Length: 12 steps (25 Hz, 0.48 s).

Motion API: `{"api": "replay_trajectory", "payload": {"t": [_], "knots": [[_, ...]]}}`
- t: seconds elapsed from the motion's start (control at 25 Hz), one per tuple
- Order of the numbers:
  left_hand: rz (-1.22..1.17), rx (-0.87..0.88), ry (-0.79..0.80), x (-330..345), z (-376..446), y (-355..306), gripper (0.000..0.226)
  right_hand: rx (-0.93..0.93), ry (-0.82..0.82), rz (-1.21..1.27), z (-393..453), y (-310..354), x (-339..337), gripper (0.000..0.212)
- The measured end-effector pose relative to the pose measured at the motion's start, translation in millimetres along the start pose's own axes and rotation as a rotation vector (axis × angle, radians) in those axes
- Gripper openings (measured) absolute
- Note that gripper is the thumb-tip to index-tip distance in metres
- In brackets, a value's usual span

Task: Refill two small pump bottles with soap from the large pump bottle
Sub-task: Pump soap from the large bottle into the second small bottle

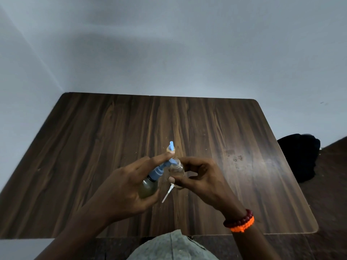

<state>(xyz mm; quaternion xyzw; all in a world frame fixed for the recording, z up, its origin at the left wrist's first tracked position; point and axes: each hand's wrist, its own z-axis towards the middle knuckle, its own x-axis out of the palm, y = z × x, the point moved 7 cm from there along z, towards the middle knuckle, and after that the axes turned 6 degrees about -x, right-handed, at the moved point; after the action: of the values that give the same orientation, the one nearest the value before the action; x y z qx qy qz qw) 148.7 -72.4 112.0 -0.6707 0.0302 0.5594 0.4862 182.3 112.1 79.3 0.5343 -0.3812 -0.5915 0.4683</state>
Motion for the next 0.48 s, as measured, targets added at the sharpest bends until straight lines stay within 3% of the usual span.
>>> {"api": "replay_trajectory", "payload": {"t": [0.08, 0.32, 0.48], "knots": [[0.005, 0.009, 0.018, 0.0, -1.7, -0.8, 0.085, 0.009, 0.015, -0.010, -0.8, -1.1, -1.7, 0.039], [0.024, 0.033, 0.008, -2.6, -3.4, -7.0, 0.062, -0.030, 0.076, -0.080, -3.6, 3.9, 5.6, 0.035], [0.049, 0.040, 0.036, -3.5, -6.6, -7.2, 0.089, 0.006, 0.040, -0.011, -5.0, 4.1, 2.5, 0.034]]}}
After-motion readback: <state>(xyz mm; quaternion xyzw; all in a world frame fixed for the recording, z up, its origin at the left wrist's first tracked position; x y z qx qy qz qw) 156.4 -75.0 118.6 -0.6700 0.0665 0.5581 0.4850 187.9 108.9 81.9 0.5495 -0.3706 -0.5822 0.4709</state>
